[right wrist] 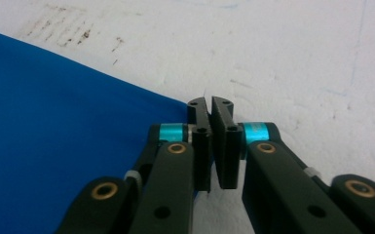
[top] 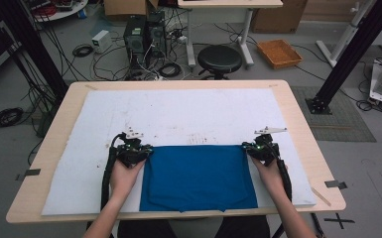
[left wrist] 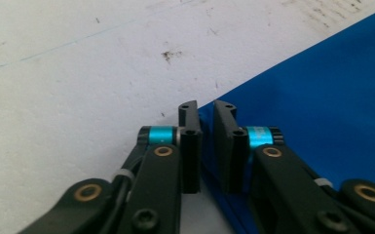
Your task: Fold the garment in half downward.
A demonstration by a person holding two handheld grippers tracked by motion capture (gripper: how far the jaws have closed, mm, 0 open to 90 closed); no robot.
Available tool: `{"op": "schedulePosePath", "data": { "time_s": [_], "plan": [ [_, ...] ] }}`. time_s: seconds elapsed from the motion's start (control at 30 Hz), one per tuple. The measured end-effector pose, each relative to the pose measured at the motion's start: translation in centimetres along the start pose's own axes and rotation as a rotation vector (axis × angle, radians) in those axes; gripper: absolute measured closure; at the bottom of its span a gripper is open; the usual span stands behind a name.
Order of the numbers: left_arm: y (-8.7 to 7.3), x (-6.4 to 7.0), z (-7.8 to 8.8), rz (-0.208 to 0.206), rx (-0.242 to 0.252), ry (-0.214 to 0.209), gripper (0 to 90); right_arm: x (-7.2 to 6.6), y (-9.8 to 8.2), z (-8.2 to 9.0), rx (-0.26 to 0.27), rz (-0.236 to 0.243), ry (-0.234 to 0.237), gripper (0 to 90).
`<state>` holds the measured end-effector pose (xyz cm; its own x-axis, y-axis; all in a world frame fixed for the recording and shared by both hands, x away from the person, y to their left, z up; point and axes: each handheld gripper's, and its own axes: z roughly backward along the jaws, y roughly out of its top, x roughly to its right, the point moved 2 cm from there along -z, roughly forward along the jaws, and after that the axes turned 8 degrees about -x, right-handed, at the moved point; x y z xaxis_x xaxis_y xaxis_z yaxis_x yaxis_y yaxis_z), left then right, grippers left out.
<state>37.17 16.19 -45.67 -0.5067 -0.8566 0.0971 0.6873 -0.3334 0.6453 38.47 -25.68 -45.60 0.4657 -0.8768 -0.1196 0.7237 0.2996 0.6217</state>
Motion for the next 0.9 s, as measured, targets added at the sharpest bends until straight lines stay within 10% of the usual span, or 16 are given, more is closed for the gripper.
{"op": "schedulePosePath", "data": {
  "time_s": [0.9],
  "plan": [
    [3.7, -1.5, -1.4, 0.045, 0.027, 0.055, 87.5, 2.0, 5.1, -0.9, 0.073, 0.071, -0.082, 89.9]
  ]
}}
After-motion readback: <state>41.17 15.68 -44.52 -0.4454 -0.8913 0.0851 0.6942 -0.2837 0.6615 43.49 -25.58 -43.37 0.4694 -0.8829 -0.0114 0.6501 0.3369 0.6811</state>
